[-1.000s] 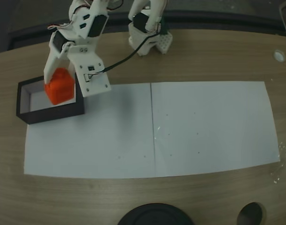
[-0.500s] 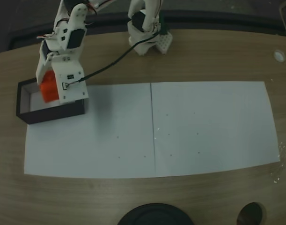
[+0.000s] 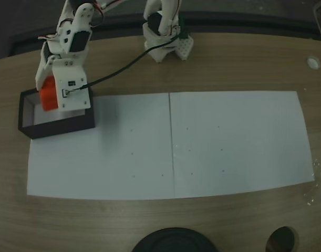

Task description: Grab a orange square and put it in the box.

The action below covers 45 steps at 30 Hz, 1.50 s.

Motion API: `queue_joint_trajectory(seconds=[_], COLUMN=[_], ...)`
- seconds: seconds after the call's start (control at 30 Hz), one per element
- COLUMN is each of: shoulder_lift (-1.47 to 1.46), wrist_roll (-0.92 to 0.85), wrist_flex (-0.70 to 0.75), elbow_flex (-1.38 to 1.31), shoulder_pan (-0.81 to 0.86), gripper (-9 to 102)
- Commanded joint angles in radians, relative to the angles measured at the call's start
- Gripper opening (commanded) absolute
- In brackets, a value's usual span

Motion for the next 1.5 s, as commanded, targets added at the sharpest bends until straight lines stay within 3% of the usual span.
queue_joint_trajectory(seconds=[0.0, 0.73, 1.0, 1.1, 1.2, 1.47], shoulder_lift=[0.014, -0.046, -0.041, -0.040, -0.040, -0.040], wrist_roll=[0.008, 0.014, 0.028, 0.026, 0.020, -0.040], wrist_flex=[-0.023, -0.012, -0.017, -0.009, -0.011, -0.020], elbow_flex=[-0.048, -0.061, -0.054, -0.046, -0.008, 0.123], shoulder_pan=[0.000, -0.017, -0.018, -0.051, -0.147, -0.661], gripper=[13, 30, 29, 21, 5, 4])
